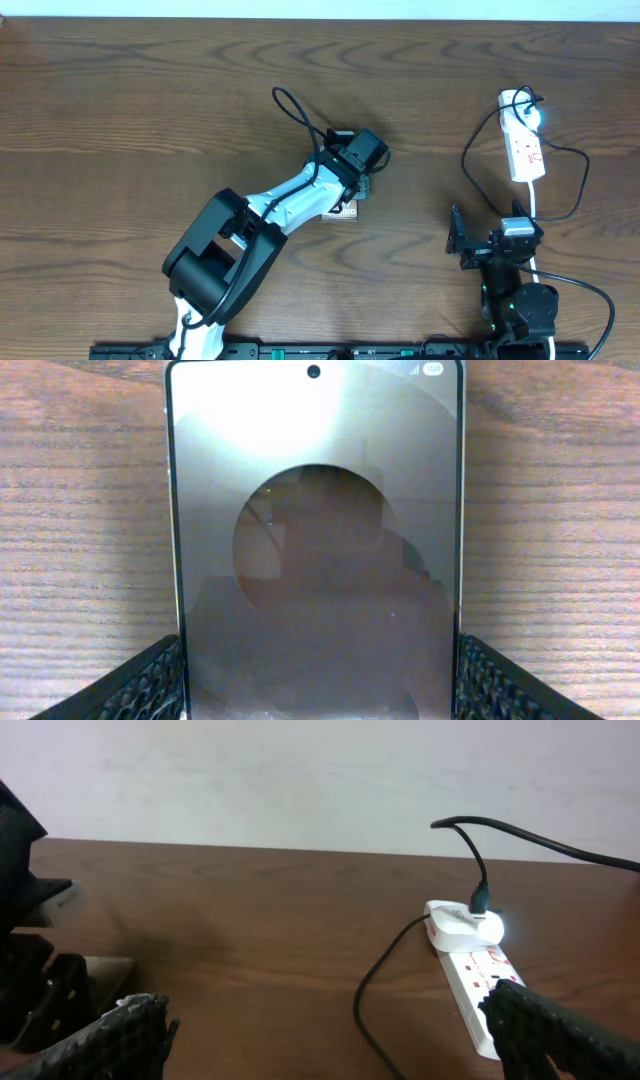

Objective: Plug charger to phone and switch on socket
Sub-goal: 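Lower the left gripper and close it on the phone's bottom edge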

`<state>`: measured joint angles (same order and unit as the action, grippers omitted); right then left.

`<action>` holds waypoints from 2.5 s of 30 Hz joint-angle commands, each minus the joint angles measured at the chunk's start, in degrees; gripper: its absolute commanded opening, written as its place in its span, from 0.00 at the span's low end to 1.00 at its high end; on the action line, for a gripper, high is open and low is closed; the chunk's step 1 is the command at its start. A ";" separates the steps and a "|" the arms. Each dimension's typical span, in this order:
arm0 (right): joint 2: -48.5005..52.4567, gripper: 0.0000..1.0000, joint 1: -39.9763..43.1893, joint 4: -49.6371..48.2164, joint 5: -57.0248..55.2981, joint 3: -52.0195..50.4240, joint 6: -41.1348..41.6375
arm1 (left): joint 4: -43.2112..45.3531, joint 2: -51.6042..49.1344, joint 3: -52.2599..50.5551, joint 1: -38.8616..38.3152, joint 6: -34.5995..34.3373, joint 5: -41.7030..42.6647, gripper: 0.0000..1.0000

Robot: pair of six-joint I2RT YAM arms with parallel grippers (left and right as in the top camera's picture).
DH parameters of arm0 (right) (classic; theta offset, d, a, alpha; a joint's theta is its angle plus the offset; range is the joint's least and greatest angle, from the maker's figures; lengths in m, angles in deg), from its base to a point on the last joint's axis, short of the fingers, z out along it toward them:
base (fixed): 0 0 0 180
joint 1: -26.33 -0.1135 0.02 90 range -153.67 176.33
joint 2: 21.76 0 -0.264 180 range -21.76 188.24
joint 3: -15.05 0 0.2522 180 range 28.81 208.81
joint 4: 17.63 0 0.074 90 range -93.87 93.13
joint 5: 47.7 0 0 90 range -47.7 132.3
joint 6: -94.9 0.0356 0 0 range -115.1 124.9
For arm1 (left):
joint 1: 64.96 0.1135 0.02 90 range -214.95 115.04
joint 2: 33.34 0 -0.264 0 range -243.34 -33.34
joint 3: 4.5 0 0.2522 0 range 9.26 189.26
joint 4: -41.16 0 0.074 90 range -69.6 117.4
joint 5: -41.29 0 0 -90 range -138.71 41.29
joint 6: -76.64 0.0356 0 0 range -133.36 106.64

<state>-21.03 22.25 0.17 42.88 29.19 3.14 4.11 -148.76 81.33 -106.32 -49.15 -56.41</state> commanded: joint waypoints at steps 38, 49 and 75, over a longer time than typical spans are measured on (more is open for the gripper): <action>-0.11 0.99 0.24 0.26 -0.24 -0.07 -0.48 | -5.95 -1.95 -3.39 5.51 -3.52 8.33 0.98; -0.11 0.99 0.24 0.26 -0.24 -0.07 -0.48 | -5.35 -5.90 -3.37 5.29 -2.89 10.38 0.99; -0.11 0.99 0.24 0.26 -0.24 -0.07 -0.48 | -8.61 -13.11 -1.42 4.00 0.13 12.85 0.99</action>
<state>-21.03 22.25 0.19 42.88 29.19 3.14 -4.90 -150.86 84.98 -102.71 -48.86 -52.44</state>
